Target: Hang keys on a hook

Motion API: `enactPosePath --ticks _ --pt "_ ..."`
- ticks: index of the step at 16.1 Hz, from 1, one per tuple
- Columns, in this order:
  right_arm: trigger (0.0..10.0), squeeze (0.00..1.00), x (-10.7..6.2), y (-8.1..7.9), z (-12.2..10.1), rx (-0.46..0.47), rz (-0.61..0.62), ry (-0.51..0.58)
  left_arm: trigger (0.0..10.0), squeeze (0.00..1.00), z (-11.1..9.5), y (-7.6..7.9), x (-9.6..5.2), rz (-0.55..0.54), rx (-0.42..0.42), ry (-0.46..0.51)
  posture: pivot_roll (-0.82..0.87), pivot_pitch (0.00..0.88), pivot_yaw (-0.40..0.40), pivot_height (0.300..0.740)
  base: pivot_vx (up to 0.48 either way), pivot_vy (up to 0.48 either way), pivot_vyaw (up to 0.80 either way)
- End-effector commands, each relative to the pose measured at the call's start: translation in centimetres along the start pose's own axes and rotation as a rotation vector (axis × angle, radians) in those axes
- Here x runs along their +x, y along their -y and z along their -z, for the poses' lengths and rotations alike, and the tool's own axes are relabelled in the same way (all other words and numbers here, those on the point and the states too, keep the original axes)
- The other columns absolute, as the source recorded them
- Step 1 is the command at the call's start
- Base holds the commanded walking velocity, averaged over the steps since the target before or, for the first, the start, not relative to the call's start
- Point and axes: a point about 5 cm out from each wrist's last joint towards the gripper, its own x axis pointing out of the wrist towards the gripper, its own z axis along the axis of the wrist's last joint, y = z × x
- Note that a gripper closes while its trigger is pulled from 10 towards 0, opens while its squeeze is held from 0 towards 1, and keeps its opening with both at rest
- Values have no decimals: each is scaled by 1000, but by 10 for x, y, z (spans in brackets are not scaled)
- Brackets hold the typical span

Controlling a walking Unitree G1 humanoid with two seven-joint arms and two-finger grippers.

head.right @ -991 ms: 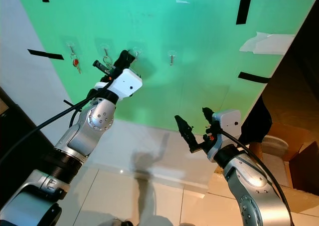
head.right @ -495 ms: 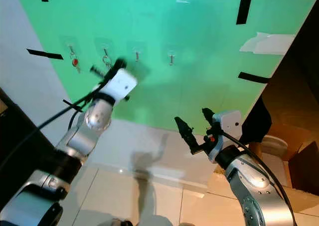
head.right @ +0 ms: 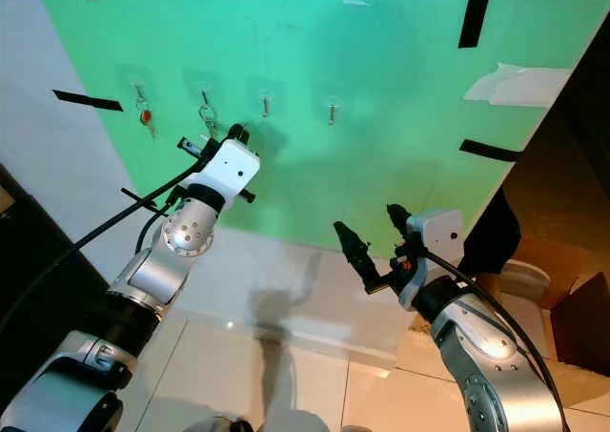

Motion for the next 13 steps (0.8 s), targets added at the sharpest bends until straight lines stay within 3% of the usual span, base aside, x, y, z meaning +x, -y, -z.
enactPosePath --ticks 1,3,6,13 --pt "10000 0 1 -2 -5 -4 -5 22 10000 0 -12 -8 6 -33 34 61 -228 0 34 740 0 0 0" --pt "10000 0 0 -2 -5 -1 -6 26 10000 0 -27 -9 13 -47 92 139 -234 0 37 740 0 0 0" --pt "10000 0 -2 -1 -7 0 -8 29 10000 0 -33 -12 16 -86 152 160 -242 0 37 740 0 0 0" --pt "10000 0 -1 1 -8 -6 -12 31 10000 0 -30 3 13 12 69 147 -244 0 31 740 0 0 0"
